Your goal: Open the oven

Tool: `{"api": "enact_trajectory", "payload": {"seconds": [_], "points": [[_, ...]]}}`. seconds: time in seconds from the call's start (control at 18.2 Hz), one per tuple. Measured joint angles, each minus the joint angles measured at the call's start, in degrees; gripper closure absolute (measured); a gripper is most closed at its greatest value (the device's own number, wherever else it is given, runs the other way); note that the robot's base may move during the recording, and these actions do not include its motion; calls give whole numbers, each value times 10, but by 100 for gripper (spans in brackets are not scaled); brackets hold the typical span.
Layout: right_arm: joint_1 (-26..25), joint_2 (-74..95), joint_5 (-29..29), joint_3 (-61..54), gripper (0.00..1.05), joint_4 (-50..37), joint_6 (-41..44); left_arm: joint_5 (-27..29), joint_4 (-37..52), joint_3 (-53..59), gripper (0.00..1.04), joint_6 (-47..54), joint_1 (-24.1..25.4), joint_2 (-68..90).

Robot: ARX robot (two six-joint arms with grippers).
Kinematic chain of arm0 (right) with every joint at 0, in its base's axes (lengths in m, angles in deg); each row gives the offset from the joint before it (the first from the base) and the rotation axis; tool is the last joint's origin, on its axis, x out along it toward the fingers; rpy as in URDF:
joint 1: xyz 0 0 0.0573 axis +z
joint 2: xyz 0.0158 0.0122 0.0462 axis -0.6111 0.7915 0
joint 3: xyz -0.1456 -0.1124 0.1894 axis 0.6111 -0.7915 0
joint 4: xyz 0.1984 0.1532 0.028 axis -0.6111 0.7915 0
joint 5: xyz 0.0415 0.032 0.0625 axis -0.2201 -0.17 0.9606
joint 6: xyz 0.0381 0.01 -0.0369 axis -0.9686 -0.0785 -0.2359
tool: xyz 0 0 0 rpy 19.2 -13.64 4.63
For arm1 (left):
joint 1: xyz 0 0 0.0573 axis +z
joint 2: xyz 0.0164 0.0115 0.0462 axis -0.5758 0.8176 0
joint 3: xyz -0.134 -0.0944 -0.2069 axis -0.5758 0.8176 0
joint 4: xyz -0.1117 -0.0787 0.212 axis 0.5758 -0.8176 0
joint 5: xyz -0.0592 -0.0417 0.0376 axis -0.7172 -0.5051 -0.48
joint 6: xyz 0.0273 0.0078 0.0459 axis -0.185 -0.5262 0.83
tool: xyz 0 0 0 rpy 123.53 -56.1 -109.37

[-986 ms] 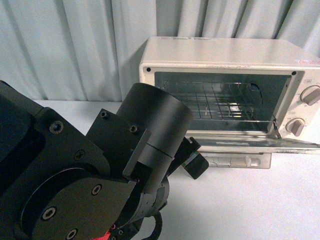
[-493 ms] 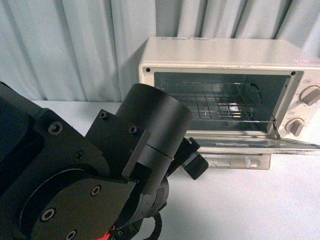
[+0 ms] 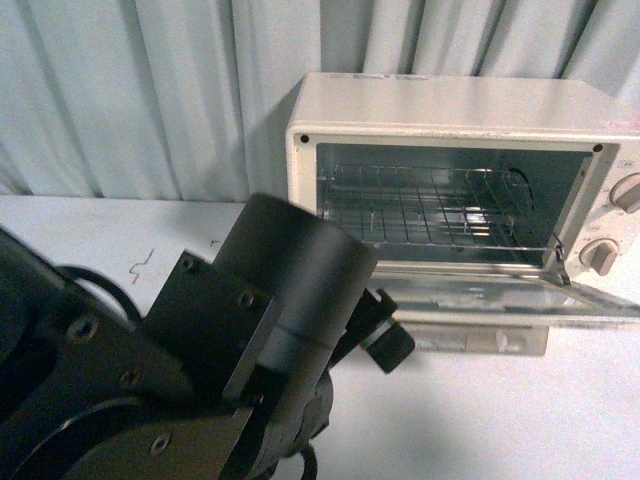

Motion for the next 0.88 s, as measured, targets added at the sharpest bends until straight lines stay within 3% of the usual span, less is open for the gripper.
{"api": "enact_trajectory", "payload": {"seconds": [0.49,0.88], "points": [[0,0,0,0,6,0,0,3,180,161,7,-2,-28,-24],[0,0,0,0,6,0,0,113,257,318,7,-115,-83,-80]]}}
